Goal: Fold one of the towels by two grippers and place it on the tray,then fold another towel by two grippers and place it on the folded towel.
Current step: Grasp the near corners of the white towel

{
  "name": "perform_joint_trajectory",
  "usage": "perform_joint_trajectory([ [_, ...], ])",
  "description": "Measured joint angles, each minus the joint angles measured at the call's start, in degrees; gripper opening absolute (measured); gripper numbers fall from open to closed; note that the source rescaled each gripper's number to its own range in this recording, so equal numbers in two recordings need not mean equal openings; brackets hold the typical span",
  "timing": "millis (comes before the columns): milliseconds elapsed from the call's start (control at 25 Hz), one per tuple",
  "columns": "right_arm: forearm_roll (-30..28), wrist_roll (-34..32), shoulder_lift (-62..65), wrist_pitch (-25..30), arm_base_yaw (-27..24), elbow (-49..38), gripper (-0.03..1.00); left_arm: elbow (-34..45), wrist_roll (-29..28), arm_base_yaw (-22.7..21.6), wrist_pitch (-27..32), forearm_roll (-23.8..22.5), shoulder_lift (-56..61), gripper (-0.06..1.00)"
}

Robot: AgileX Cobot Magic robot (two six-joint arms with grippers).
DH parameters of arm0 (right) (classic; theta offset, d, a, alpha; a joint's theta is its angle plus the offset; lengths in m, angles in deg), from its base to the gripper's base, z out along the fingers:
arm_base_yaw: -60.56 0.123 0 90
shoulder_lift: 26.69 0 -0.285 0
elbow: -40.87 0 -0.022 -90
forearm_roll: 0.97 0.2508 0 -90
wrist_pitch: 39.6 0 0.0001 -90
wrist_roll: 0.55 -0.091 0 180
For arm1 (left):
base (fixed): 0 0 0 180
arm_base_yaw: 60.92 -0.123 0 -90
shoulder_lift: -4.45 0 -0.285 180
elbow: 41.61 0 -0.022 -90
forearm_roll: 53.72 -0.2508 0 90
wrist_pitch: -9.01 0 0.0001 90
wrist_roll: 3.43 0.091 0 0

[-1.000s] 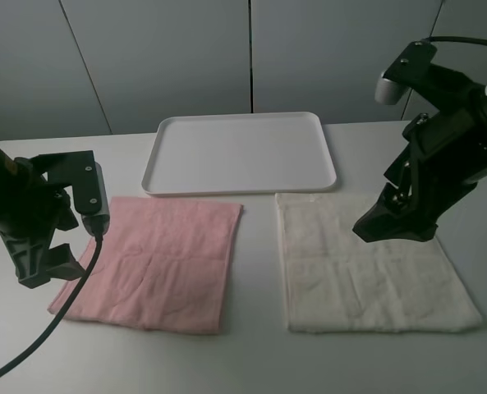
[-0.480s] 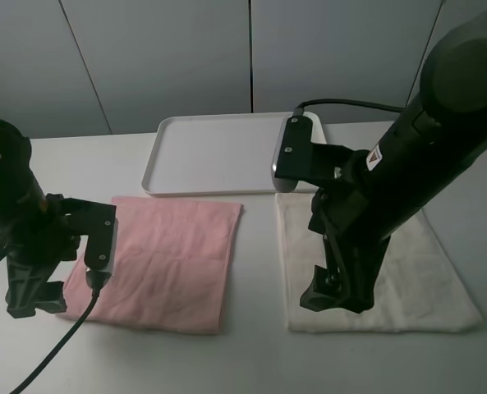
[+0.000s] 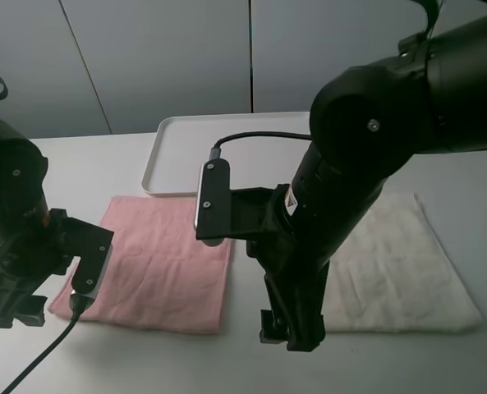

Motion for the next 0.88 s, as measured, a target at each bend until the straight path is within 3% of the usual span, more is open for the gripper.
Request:
perform_joint_trajectory([
  [200,-1.85,-1.00,-2.11,0.76,1.31,2.76,1.00,0.00,0.02,0.00,-0.91,0.10,-1.09,0.99],
  [520,-11.48,-5.34,-2.25,2.71,0.88,2.99,1.00,0.00,0.36,2.50,-5.31,2.06,-1.09,0.99],
  [880,-16.50,-7.76,-2.25,6.75,-10.54,3.01,1.00,0.00,-3.00,8.31,-11.80,2.86,-1.13,0.99],
])
